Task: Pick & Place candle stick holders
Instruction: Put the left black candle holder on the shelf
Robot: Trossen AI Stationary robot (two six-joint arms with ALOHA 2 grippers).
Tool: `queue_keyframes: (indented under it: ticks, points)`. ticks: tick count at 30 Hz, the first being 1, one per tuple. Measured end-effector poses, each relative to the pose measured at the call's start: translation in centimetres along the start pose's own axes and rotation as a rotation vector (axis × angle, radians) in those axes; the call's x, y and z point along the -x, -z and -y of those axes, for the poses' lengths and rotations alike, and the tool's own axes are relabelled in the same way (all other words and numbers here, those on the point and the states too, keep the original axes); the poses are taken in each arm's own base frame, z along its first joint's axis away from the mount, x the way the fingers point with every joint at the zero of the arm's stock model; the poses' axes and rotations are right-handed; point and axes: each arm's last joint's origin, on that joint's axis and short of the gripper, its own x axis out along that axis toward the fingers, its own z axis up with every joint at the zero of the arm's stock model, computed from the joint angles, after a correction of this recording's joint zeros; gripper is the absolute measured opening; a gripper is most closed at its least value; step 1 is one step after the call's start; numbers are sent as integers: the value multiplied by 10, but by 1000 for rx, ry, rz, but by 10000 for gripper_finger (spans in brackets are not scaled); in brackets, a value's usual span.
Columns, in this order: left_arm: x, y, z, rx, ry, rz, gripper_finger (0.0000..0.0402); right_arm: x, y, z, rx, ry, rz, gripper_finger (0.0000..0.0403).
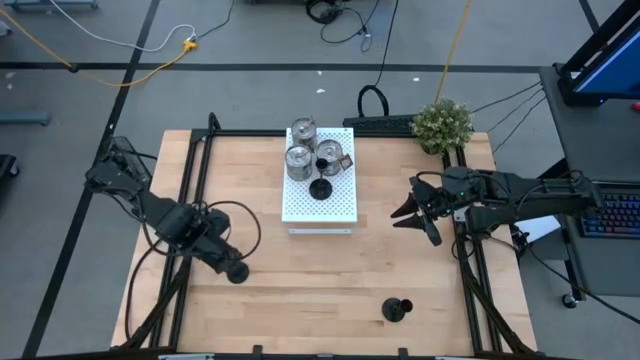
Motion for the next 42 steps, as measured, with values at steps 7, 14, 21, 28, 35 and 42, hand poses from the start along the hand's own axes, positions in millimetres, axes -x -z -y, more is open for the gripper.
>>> queue_keyframes:
  ticks: [7, 14, 21, 28, 35, 42]
  points:
    - [0, 6, 0, -5, 5, 17, 202, 0, 0, 0, 0, 0, 0, 110]
    - [-1, 25, 0, 11, 22, -44, 202, 0, 0, 0, -7, -1, 0, 111]
    - [-4, 57, 6, 25, 125, -24, 202, 0, 0, 0, -5, 0, 0, 111]
    - [-35, 96, 12, -17, 86, 108, 202, 0, 0, 0, 0, 1, 0, 110]
    - [-66, 122, 13, 33, 126, 346, 202, 0, 0, 1, 0, 26, 6, 110]
    - [-93, 125, 18, 21, 54, 432, 202, 0, 0, 1, -7, 26, 6, 110]
